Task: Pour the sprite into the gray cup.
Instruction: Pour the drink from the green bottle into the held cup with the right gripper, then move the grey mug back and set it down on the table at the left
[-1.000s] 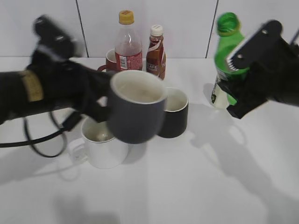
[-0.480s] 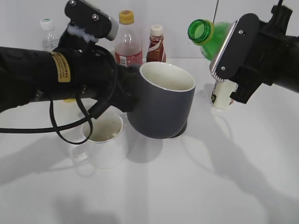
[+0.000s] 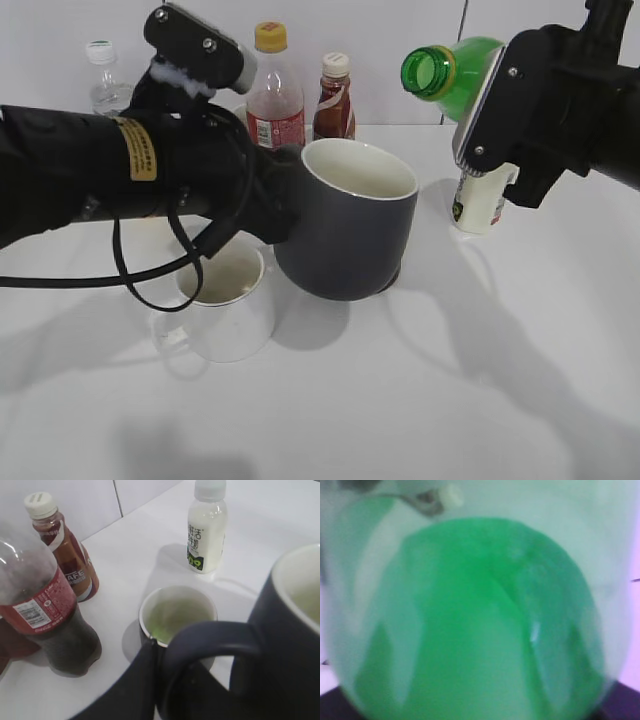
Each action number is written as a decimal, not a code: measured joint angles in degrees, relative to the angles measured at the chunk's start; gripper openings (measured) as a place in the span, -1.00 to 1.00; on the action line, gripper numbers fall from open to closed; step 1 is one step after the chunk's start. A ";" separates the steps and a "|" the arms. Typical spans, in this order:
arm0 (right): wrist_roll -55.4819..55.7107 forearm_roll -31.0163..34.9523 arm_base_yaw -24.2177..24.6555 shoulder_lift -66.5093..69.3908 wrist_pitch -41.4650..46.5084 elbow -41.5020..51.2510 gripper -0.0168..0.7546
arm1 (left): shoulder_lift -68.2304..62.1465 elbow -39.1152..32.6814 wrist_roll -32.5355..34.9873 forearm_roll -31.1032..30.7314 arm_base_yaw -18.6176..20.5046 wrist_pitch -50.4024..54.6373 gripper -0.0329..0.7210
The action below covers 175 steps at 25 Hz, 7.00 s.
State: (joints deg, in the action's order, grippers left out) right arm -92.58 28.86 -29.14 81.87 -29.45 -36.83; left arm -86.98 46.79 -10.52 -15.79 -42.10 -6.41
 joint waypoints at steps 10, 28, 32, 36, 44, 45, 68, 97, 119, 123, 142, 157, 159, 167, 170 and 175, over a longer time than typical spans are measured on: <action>-4.44 0.05 0.00 0.00 -2.42 -0.04 0.16 | 0.00 0.96 -0.06 0.00 -2.12 -0.06 -0.75; -12.62 -2.12 0.00 0.00 -9.14 -0.04 0.15 | -0.02 3.23 -0.11 -0.10 -3.68 0.17 -0.75; -12.88 -4.64 0.00 0.00 -9.79 -0.04 0.15 | -0.02 3.23 -0.11 -0.10 -3.68 0.49 -0.75; -13.01 -5.36 0.00 0.00 -9.85 -0.04 0.15 | -0.02 3.23 -0.11 -0.10 -3.68 0.60 -0.75; -13.61 -5.70 0.00 0.00 -9.85 -0.04 0.15 | -0.02 3.23 -0.11 -0.10 -3.68 0.73 -0.75; -13.65 -5.70 0.00 0.00 -9.85 -0.04 0.15 | -0.02 3.23 -0.11 -0.10 -3.68 0.73 -0.75; -15.60 -5.87 0.00 0.00 -11.89 -0.04 0.15 | -0.02 3.23 -0.11 -0.10 -3.68 0.87 -0.75; -18.96 -4.66 0.00 0.00 -13.51 -0.11 0.15 | -0.07 3.23 0.06 -0.21 -3.68 1.28 -0.75; 46.61 -2.39 5.68 -3.48 9.23 -0.11 0.15 | 4.34 0.12 0.06 -0.27 7.87 -9.74 -0.75; 61.96 -7.86 12.49 -3.48 11.40 -0.04 0.15 | 6.09 -9.30 0.06 0.50 18.33 -17.61 -0.75; 87.98 -24.26 16.24 1.86 3.63 5.29 0.15 | -25.75 -21.19 5.61 6.73 43.42 -57.67 -0.75; 88.11 -24.26 16.29 1.86 3.52 5.29 0.15 | -30.88 -22.95 7.81 6.61 43.42 -60.99 -0.72; 88.11 -24.26 16.29 1.86 3.52 5.29 0.15 | -30.88 -24.44 7.62 6.89 43.42 -61.96 -0.63; 88.18 -24.26 16.30 1.86 3.52 5.29 0.15 | -30.34 -27.52 7.43 6.48 43.42 -63.20 -0.42; 88.20 -24.26 16.30 1.86 3.52 5.29 0.15 | -29.76 -27.63 7.43 5.62 43.42 -62.96 -0.32; 88.65 -24.26 16.30 1.86 3.52 5.29 0.15 | -26.93 -28.62 7.43 4.25 43.42 -62.66 -0.23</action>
State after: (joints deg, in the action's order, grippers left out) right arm -3.93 4.61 -12.83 83.72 -25.93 -31.54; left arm -113.92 18.17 -3.09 -11.54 1.32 -69.06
